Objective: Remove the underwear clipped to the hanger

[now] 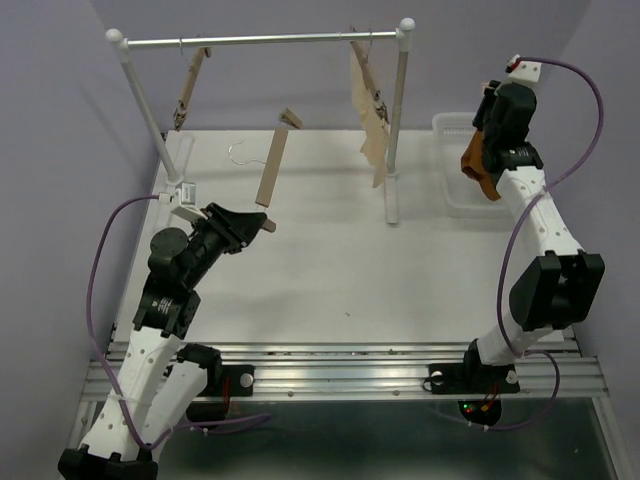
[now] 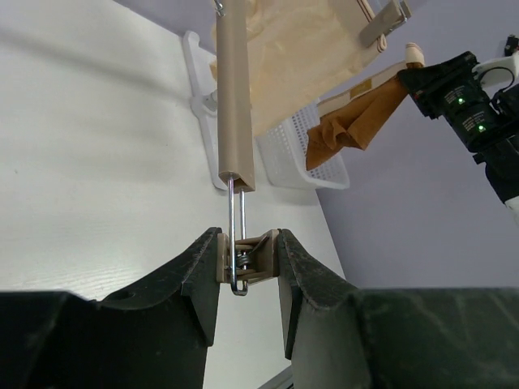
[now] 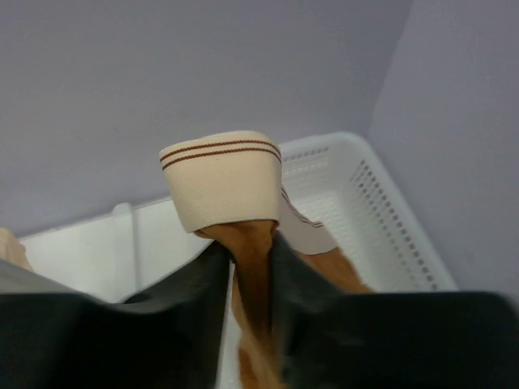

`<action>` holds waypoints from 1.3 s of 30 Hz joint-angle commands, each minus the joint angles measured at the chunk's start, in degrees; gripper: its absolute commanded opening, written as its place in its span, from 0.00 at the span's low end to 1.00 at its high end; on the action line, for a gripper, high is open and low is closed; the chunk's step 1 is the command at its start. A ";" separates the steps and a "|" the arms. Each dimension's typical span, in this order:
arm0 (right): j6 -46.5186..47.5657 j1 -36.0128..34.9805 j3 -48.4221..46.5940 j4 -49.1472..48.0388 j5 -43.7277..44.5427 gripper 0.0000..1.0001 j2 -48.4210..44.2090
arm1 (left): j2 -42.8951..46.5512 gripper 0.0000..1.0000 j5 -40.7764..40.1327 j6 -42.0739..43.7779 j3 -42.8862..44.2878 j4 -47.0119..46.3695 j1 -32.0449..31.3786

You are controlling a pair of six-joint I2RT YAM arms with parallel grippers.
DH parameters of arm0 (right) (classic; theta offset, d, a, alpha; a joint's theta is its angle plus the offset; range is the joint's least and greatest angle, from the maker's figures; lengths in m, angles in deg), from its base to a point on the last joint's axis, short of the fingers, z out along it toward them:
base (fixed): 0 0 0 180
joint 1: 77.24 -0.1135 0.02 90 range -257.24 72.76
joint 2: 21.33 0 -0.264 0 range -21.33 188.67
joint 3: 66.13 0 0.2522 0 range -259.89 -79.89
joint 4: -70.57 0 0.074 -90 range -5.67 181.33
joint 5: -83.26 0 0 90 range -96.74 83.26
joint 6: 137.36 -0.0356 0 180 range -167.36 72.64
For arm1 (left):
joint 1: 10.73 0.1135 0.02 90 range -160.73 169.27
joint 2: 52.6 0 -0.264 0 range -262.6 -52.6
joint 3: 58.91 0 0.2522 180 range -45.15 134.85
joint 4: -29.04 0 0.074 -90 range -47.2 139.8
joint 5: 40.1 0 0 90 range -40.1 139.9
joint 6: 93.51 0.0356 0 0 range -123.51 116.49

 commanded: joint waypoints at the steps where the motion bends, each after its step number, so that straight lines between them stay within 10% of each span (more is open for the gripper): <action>1: -0.89 0.17 -2.27 3.33 -6.15 0.46 2.88 | 0.09 0.00 -2.44 3.18 4.01 -0.99 0.13; 4: -3.18 0.18 -2.53 6.67 -7.11 1.00 3.94 | -1.32 0.00 -3.05 4.50 6.47 -0.81 0.13; 39: -6.27 0.18 7.75 4.75 -13.71 1.00 -17.50 | -33.13 0.00 -45.06 28.48 43.65 5.96 -13.84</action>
